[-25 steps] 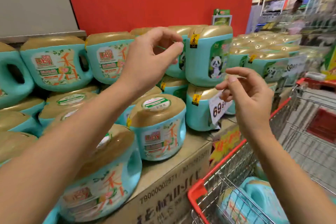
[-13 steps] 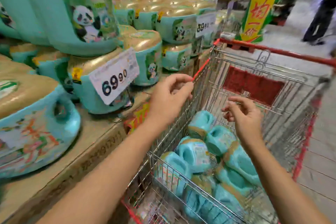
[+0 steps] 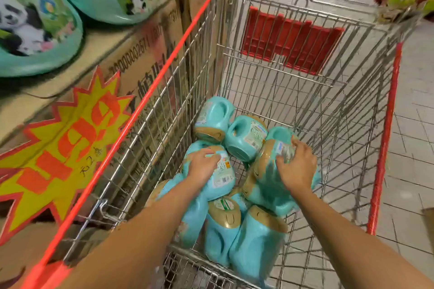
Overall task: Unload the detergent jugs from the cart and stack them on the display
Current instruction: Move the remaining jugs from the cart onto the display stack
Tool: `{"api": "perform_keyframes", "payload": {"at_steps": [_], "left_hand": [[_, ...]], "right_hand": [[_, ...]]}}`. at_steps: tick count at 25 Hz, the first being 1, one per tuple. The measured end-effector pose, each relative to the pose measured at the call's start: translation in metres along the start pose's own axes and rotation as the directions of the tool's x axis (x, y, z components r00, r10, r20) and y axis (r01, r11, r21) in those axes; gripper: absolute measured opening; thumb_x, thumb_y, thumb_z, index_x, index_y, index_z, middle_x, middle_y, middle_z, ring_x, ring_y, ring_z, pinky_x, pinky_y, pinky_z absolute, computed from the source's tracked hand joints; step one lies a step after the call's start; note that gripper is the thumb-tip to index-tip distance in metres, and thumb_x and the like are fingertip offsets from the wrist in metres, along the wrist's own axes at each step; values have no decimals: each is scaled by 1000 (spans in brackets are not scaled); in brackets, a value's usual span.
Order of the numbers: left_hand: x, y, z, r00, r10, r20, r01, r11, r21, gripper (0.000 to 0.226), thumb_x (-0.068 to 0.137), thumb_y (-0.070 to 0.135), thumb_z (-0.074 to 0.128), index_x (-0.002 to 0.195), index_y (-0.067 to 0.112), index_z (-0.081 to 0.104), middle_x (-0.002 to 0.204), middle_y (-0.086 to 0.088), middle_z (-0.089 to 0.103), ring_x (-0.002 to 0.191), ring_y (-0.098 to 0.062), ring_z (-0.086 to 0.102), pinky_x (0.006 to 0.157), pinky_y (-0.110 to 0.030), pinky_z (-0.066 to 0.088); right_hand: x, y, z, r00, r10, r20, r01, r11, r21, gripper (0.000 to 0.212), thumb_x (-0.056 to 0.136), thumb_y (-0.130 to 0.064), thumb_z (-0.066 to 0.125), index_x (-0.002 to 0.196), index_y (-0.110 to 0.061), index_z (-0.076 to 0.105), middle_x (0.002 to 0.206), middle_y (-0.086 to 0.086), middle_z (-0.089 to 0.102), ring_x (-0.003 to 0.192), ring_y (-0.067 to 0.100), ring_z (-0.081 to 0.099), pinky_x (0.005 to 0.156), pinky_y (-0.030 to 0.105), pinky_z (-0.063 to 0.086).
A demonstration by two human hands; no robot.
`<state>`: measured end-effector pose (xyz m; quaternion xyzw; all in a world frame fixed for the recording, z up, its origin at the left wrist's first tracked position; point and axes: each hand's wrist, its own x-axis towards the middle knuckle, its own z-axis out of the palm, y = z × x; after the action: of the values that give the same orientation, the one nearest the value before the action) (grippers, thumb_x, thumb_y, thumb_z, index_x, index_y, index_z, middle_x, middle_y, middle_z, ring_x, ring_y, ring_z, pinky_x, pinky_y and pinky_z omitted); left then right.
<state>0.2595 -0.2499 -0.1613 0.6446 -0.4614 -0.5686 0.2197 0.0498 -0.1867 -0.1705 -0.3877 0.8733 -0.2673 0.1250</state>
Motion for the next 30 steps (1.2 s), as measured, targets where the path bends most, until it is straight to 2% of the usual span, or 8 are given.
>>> {"api": "perform_keyframes", "payload": {"at_steps": [8, 11, 14, 17, 20, 25, 27, 30], "left_hand": [[42, -51, 135, 842, -172, 511, 279, 950, -142, 81, 80, 58, 67, 147, 34, 28, 142, 5, 48, 124, -25, 53, 92, -40, 50], [39, -61, 164, 928, -135, 347, 252, 913, -320, 90, 71, 39, 84, 145, 30, 33, 134, 0, 57, 113, -27, 62, 92, -44, 54], [39, -57, 164, 968, -122, 218, 196, 912, -361, 66, 71, 19, 83, 127, 27, 50, 117, -5, 66, 97, -26, 68, 72, -35, 59], [35, -51, 130, 981, -106, 163, 154, 936, -316, 52, 59, 19, 81, 105, 32, 60, 103, -3, 72, 89, -28, 71, 75, -45, 61], [21, -32, 81, 994, -2, 107, 33, 955, -293, 64, 57, 18, 84, 115, 30, 60, 102, 2, 72, 92, -22, 69, 85, -42, 58], [-36, 26, 7, 969, 247, -7, -242, 946, -214, 72, 43, 34, 87, 111, 30, 63, 100, -2, 73, 85, -11, 68, 86, -30, 56], [-68, 45, -14, 943, 328, -50, -332, 933, -138, 80, 35, 50, 83, 111, 36, 62, 101, 3, 69, 86, -9, 67, 85, -29, 55], [-104, 60, -44, 894, 442, -72, -443, 896, -6, 78, 43, 63, 77, 117, 48, 57, 104, 8, 53, 83, -1, 62, 83, -20, 49]], "right_hand": [[-7, 46, 38, 989, 145, -11, -142, 949, -280, 65, 88, -53, 53, 144, -23, 36, 154, 10, 28, 138, 32, 23, 112, 47, 18], [3, 48, 33, 980, 194, -44, -199, 947, -251, 53, 90, -41, 54, 139, -25, 44, 146, 6, 37, 130, 32, 30, 106, 45, 25], [5, 43, 29, 981, 193, 7, -184, 944, -274, 53, 86, -23, 56, 138, -26, 46, 142, 6, 39, 127, 32, 31, 106, 43, 24], [9, 32, 17, 971, 173, 166, -114, 943, -314, 65, 77, -24, 64, 138, -29, 44, 142, 9, 38, 129, 34, 32, 107, 43, 22], [11, 17, -8, 899, 111, 423, -18, 976, -217, 91, 70, -38, 78, 147, -32, 30, 149, 9, 31, 137, 35, 28, 112, 47, 23], [-23, -29, -47, 835, -231, 499, 55, 938, 343, 117, 54, -32, 94, 148, -24, 25, 140, -6, 47, 127, 15, 47, 108, 35, 38], [-45, -51, -59, 875, -266, 405, 85, 907, 414, 123, 49, -35, 95, 149, -24, 24, 133, -17, 48, 119, 6, 49, 98, 13, 38], [-70, -70, -78, 910, -223, 350, -21, 818, 575, 120, 41, -39, 92, 145, -33, 34, 129, -14, 58, 111, 6, 60, 90, 20, 48]]}}
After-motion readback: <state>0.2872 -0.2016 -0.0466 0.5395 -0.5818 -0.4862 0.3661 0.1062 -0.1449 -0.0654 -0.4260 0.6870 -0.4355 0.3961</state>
